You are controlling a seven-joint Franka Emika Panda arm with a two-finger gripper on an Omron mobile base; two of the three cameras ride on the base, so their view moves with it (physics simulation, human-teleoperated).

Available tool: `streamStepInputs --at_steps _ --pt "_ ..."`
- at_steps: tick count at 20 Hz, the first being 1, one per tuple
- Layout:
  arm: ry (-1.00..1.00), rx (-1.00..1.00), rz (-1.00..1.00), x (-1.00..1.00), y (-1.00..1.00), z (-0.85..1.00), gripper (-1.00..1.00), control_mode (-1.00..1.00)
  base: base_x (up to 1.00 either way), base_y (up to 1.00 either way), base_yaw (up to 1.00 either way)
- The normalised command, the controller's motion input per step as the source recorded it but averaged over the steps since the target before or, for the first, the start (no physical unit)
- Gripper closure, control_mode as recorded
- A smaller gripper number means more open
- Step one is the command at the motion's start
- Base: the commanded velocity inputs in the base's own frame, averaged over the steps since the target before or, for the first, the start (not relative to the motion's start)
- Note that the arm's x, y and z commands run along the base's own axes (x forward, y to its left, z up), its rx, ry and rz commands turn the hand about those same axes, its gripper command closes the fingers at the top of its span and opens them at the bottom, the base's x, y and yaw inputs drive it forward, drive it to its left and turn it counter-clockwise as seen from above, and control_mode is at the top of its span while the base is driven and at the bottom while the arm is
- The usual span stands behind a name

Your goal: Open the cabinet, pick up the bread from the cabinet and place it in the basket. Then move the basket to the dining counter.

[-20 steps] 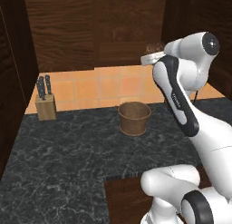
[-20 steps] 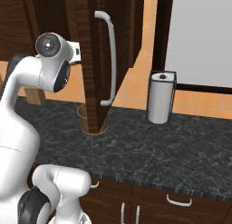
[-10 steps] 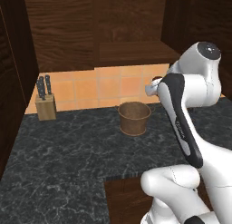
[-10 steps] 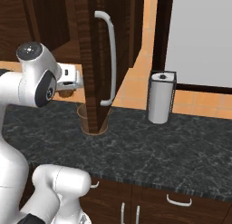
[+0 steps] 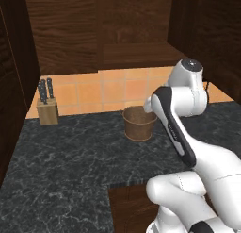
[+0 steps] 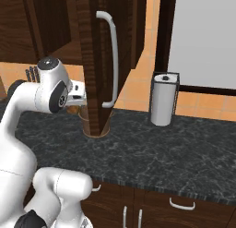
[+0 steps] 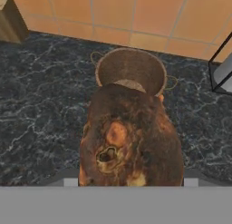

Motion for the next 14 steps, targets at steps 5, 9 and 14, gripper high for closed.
streamStepInputs --at_steps 5,9,14 --pt "0.08 0.0 -0.02 0.75 0.0 -0.48 1.0 -1.0 0.0 0.0 0.0" --pt "0.09 0.0 -0.02 0.68 0.0 -0.48 1.0 -1.0 0.0 0.0 0.0" --pt "0.01 0.0 0.0 0.44 0.0 -0.15 1.0 -1.0 0.0 0.0 0.0"
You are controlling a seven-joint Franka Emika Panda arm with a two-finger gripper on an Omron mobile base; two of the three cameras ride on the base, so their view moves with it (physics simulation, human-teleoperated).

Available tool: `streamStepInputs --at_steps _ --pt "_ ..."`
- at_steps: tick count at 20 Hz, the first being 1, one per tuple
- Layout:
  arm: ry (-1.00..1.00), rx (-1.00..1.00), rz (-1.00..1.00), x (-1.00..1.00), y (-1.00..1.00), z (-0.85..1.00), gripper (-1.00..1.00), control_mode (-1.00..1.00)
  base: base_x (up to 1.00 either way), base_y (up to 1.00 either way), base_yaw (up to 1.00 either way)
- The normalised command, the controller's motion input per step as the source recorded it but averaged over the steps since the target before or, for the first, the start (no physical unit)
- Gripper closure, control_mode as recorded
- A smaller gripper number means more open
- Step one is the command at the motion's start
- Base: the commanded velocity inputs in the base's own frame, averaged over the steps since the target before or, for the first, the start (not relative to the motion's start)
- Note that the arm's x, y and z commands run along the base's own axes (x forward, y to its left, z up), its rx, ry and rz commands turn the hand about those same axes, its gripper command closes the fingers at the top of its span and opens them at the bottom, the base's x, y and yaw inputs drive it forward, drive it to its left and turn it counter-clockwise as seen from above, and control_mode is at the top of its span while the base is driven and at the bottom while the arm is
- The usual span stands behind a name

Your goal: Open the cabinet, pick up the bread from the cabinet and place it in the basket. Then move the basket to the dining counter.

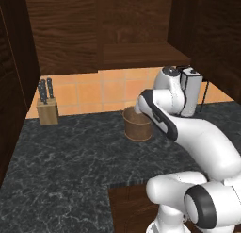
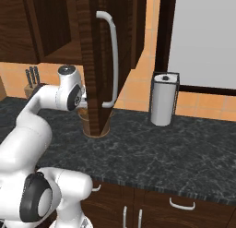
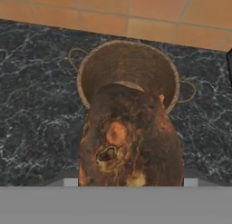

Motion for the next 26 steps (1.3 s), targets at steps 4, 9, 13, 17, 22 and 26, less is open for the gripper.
streamStepInputs --at_steps 4,9,13,17,22,26 --pt "0.05 0.0 0.0 0.49 0.0 -0.38 1.0 -1.0 0.0 0.0 0.0" --pt "0.01 0.0 0.0 0.42 0.0 -0.5 1.0 -1.0 0.0 0.0 0.0" --pt "0.0 0.0 0.0 0.57 0.0 -0.4 1.0 -1.0 0.0 0.0 0.0" --pt "0.02 0.0 0.0 0.4 0.0 -0.29 1.0 -1.0 0.0 0.0 0.0" --pt "0.01 0.0 0.0 0.39 0.0 -0.23 1.0 -1.0 0.0 0.0 0.0" --pt "0.0 0.0 0.0 0.38 -0.02 -0.12 1.0 -1.0 0.0 0.0 0.0"
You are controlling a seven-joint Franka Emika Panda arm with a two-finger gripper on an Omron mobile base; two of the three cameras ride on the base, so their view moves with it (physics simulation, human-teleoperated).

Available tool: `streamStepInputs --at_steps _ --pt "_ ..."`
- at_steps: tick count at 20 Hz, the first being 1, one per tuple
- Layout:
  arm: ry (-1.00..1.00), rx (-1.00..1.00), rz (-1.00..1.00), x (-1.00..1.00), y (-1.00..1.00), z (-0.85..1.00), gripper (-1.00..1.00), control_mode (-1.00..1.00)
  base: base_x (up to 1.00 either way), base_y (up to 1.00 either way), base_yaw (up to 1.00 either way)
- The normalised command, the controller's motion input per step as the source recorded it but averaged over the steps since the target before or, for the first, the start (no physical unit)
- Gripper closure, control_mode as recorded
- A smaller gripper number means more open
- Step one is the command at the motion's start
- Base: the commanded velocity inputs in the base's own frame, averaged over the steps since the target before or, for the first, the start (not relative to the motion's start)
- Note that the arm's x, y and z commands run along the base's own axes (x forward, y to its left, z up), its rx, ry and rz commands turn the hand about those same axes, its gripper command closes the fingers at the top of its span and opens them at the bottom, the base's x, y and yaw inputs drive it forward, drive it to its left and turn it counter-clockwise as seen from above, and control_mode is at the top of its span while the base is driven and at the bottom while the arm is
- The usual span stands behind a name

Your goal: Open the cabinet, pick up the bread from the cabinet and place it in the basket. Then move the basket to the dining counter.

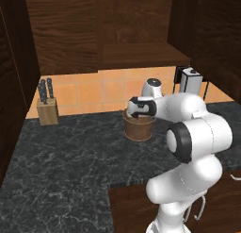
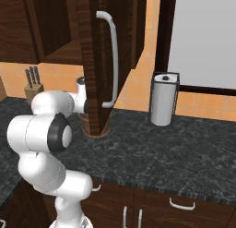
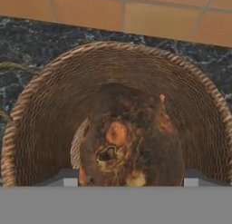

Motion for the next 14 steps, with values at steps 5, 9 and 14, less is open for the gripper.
streamStepInputs --at_steps 5,9,14 --pt "0.01 0.0 0.0 0.34 0.0 -0.36 1.0 -1.0 0.0 0.0 0.0" --pt "0.0 0.0 0.0 0.28 -0.03 -0.29 1.0 -1.0 0.0 0.0 0.0" --pt "0.0 0.0 0.0 0.29 0.0 -0.28 -1.0 -1.0 0.0 0.0 0.0"
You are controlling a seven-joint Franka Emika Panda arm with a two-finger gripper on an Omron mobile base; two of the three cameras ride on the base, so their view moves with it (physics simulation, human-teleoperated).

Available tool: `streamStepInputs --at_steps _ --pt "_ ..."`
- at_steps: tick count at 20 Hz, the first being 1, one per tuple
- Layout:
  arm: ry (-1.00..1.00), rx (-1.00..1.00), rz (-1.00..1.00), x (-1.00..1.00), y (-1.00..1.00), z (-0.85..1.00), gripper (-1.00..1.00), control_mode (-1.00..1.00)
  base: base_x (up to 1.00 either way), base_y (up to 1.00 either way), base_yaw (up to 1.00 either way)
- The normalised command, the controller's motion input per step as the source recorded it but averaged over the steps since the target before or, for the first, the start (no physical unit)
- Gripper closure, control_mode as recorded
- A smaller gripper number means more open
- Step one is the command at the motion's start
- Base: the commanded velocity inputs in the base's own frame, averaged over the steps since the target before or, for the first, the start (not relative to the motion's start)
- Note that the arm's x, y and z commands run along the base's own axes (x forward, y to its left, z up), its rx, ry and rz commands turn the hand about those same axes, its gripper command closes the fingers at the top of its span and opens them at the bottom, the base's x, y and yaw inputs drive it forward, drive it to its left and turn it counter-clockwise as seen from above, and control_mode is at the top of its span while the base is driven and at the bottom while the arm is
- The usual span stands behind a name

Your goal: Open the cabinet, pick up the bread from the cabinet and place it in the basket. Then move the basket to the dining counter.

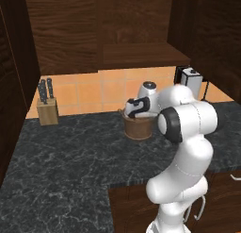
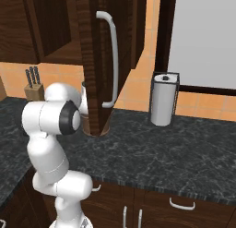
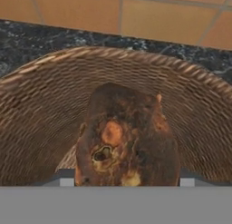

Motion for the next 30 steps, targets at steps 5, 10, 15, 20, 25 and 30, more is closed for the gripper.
streamStepInputs --at_steps 5,10,15,20,25,30 --pt "0.0 0.0 0.0 0.19 0.0 -0.1 -1.0 -1.0 0.0 0.0 0.0" --pt "0.0 0.0 -0.02 -0.19 0.0 0.0 -1.0 -1.0 0.0 0.0 0.0" --pt "-0.03 0.0 -0.11 -0.55 0.0 0.06 -1.0 -1.0 0.0 0.0 0.0" --pt "-0.03 0.01 -0.38 -0.81 -0.01 0.23 -1.0 -1.0 0.0 0.0 0.0" --pt "0.02 0.23 -0.53 -0.67 -0.12 0.37 -1.0 -1.0 0.0 0.0 0.0" --pt "0.0 0.31 -0.41 -0.64 -0.05 0.37 -1.0 -1.0 0.0 0.0 0.0"
